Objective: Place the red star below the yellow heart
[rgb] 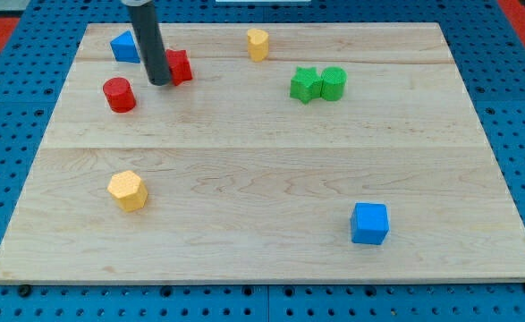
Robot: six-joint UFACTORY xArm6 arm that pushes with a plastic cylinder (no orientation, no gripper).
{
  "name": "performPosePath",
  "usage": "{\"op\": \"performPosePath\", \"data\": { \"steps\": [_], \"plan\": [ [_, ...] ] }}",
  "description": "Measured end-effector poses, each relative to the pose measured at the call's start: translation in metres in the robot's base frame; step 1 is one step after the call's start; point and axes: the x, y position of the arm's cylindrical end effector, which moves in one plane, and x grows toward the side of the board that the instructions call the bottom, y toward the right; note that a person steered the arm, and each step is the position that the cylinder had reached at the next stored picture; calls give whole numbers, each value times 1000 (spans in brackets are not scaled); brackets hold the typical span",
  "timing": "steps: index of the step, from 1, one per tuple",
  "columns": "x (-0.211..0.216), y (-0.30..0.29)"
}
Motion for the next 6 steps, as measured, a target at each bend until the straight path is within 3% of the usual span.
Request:
{"op": "performPosePath", "data": {
  "steps": [1, 2, 5, 6],
  "plan": [
    [-2, -56],
    [-19, -44],
    [-36, 110],
    [-12, 74]
  ]
}}
